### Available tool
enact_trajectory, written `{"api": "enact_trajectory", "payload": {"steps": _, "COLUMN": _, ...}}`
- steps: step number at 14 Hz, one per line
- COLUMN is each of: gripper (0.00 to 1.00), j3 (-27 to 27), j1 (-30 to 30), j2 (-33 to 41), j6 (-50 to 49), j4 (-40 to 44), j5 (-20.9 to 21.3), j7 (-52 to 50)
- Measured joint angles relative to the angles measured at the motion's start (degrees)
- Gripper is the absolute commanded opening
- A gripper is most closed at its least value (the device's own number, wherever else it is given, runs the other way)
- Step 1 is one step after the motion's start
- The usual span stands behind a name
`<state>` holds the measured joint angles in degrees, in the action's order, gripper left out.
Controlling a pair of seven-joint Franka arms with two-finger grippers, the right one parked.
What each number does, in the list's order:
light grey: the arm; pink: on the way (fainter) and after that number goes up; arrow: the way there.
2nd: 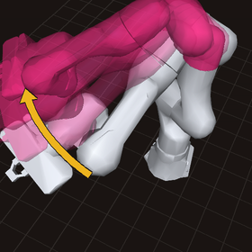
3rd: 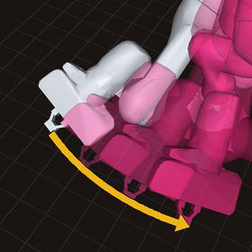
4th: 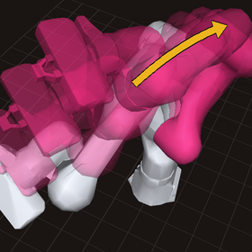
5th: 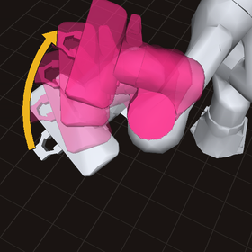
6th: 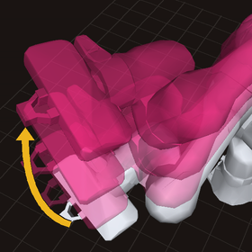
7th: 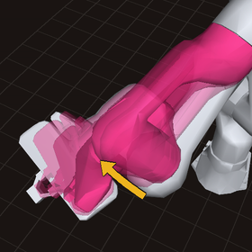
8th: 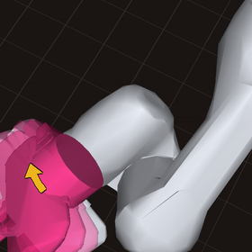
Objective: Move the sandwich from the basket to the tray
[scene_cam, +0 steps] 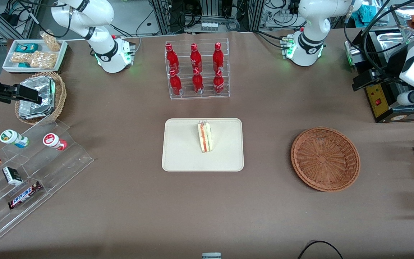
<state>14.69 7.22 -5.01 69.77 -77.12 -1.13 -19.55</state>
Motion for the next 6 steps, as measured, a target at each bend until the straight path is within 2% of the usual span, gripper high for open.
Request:
{"api": "enact_trajectory", "payload": {"steps": 4, "gripper": 1.00, "j3": 0.57, "j1": -0.70, "j2": -0.61, "j6": 0.07, "j4": -0.01, "j5": 3.80, "j7": 1.23}}
{"api": "enact_trajectory", "payload": {"steps": 6, "gripper": 1.00, "j3": 0.81, "j1": -1.40, "j2": -0.74, "j6": 0.10, "j4": -0.01, "j5": 4.31, "j7": 1.27}}
